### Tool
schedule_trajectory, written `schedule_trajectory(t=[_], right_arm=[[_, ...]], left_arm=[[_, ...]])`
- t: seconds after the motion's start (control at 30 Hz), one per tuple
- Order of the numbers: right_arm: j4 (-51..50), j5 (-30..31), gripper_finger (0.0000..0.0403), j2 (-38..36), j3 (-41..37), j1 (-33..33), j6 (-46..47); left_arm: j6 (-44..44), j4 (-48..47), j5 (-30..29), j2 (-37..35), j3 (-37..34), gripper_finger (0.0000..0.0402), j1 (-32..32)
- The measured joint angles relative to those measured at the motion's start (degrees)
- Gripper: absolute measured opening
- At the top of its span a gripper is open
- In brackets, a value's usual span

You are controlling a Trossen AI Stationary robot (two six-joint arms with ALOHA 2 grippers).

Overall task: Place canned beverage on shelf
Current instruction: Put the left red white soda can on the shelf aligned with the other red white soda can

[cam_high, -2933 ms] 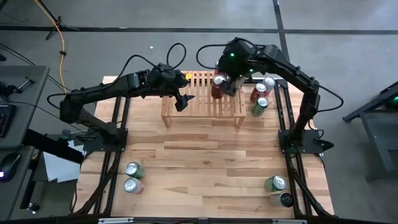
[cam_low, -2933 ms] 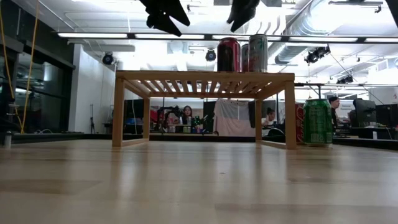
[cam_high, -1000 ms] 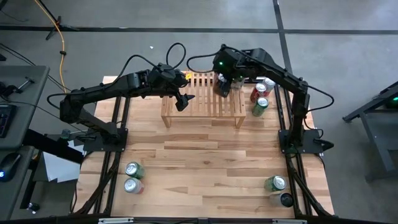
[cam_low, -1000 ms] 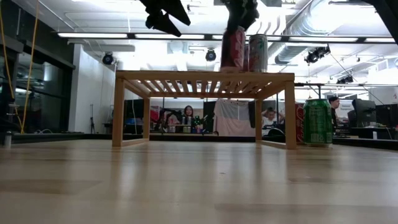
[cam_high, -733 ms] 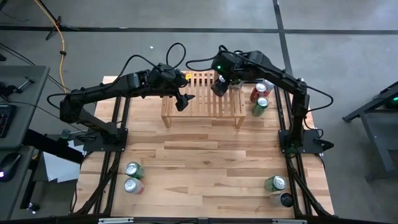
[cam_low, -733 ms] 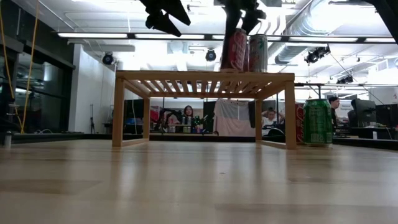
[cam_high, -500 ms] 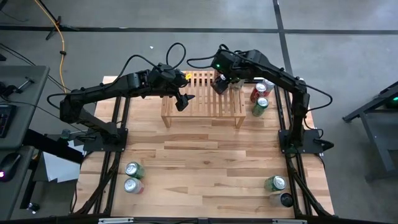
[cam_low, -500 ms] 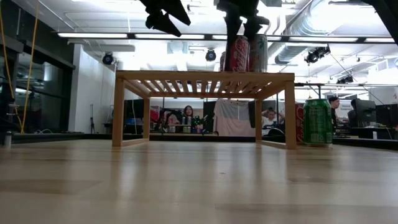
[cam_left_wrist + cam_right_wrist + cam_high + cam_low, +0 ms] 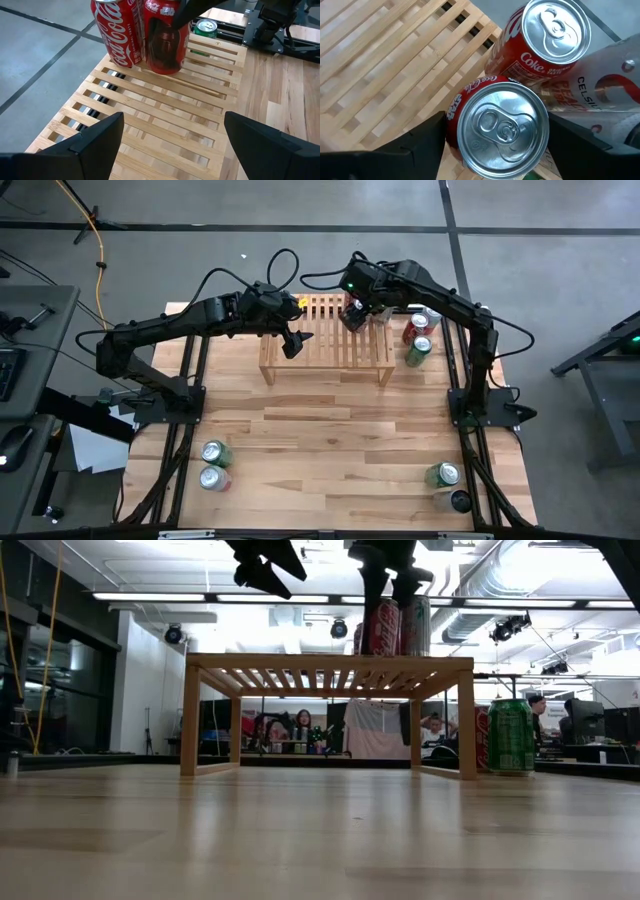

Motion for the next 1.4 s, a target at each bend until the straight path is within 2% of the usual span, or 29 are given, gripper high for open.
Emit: schedule_trajectory(t=[0.1, 0.27, 0.83, 1.03, 1.2, 1.3, 1.4], right_arm=[[-0.02, 0.01, 0.0309, 0.00, 0.00, 0.00, 0.00], [-0.01, 0.02, 0.0316, 0.00, 0.00, 0.00, -0.02], [6.88, 0.18, 0.0321, -0.29, 0.07, 0.00, -2.83], [6.90, -2.97, 0.0313, -2.41, 0.07, 2.01, -6.83], [4.84, -1.14, 0.0260, -5.43, 0.11, 7.81, -6.61], [1.49, 4.03, 0.0193, -6.41, 0.13, 12.75, -4.07], [-3.55, 10.69, 0.0097, -6.44, 0.11, 17.45, 0.00]], left_arm=[[-0.01, 0.00, 0.00, 0.00, 0.00, 0.0337, -0.01], [-0.01, 0.00, 0.00, 0.00, 0.00, 0.0337, 0.00], [0.10, -0.02, 0.00, 0.00, 0.00, 0.0337, -0.01], [0.18, -0.06, 0.00, 0.00, 0.00, 0.0337, -0.01], [0.17, -0.07, -0.01, 0.00, 0.00, 0.0337, 0.00], [0.14, -0.07, -0.01, 0.00, 0.00, 0.0337, 0.00], [0.12, -0.07, -0.02, 0.00, 0.00, 0.0337, 0.00]])
